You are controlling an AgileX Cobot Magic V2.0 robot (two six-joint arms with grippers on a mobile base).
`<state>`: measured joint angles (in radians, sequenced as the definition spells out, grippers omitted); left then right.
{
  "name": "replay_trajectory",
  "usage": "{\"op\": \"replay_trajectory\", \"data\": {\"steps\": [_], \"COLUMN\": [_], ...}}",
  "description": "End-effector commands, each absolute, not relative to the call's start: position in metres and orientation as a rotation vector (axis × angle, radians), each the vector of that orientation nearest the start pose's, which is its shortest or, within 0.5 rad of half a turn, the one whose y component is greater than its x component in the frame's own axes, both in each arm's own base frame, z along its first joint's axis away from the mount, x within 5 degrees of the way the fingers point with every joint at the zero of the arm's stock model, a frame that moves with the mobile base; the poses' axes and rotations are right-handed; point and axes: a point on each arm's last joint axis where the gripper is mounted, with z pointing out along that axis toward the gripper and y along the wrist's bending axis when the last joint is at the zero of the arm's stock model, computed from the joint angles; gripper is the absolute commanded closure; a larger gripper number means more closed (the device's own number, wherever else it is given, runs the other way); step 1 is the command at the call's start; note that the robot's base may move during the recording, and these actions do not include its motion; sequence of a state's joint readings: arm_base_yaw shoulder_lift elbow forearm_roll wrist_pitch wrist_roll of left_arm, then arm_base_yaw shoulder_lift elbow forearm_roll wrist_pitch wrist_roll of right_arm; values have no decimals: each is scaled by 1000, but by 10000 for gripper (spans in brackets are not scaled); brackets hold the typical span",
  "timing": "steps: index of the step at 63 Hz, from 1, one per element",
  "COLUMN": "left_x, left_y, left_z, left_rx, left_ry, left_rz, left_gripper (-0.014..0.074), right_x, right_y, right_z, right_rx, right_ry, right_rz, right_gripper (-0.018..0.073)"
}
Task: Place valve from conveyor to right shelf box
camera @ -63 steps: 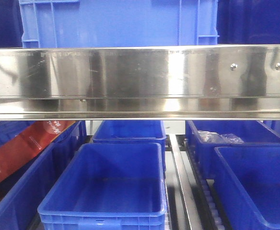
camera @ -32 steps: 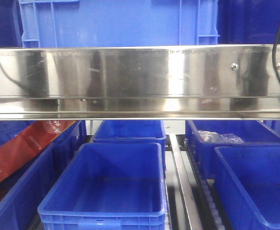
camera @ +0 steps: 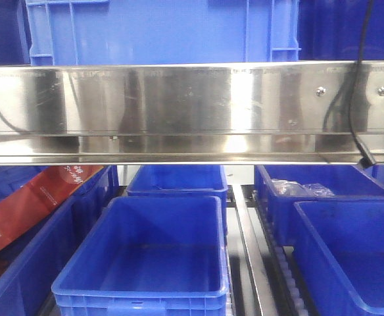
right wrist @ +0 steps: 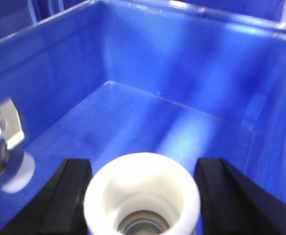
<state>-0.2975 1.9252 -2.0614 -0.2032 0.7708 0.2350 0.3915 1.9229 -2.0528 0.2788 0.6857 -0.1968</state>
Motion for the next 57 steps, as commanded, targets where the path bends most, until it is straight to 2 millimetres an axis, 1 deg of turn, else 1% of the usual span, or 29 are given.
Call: {"op": "replay_trajectory", "data": {"steps": [1, 2, 3, 5, 6, 7, 14, 18, 24, 25, 28, 32, 36, 39, 41, 43, 47, 48, 52, 57], "left_x": [423, 423, 423, 423, 423, 423, 420, 414, 401, 398, 389, 374, 356, 344, 336, 327, 311, 309, 297, 283], "left_y": [-146, -146, -146, -146, -146, -146, -145, -144, -139, -139, -136, -130, -122, -116, -112, -108, -97, -95, -83, -63], "left_z": [419, 419, 419, 419, 419, 419, 422, 430, 447, 450, 462, 479, 497, 509, 516, 523, 536, 538, 547, 553], "left_rx": [459, 457, 447, 435, 433, 433, 437, 439, 441, 441, 441, 444, 450, 452, 453, 454, 440, 436, 409, 340], "left_ry": [2000, 2000, 2003, 2007, 2007, 2007, 2010, 2002, 1973, 1967, 1944, 1908, 1874, 1848, 1831, 1817, 1798, 1796, 1794, 1823], "left_rz": [-308, -310, -316, -324, -323, -323, -324, -325, -321, -322, -318, -293, -256, -223, -196, -174, -147, -144, -134, -119], "left_gripper": [232, 192, 110, 29, -28, -30, 63, 92, 105, 106, 116, 144, 208, 279, 339, 407, 551, 580, 698, 707], "right_x": [410, 410, 410, 410, 409, 409, 404, 396, 382, 378, 371, 356, 341, 330, 324, 315, 305, 302, 294, 290], "right_y": [187, 187, 187, 187, 187, 187, 185, 182, 175, 173, 169, 163, 156, 151, 147, 143, 132, 128, 116, 99], "right_z": [426, 426, 426, 426, 426, 427, 434, 446, 469, 475, 486, 503, 519, 529, 534, 540, 548, 550, 556, 557], "right_rx": [-473, -475, -476, -477, -478, -478, -477, -474, -471, -470, -466, -459, -458, -458, -457, -458, -450, -446, -431, -384], "right_ry": [1919, 1923, 1925, 1927, 1930, 1927, 1914, 1883, 1836, 1820, 1795, 1752, 1718, 1698, 1690, 1682, 1684, 1685, 1694, 1724], "right_rz": [444, 444, 444, 444, 444, 444, 446, 448, 450, 449, 447, 448, 448, 441, 439, 436, 422, 417, 395, 373], "right_gripper": [85, 55, 27, -15, -14, -10, -9, -9, -2, 4, 42, 145, 299, 420, 488, 584, 711, 727, 715, 715]}}
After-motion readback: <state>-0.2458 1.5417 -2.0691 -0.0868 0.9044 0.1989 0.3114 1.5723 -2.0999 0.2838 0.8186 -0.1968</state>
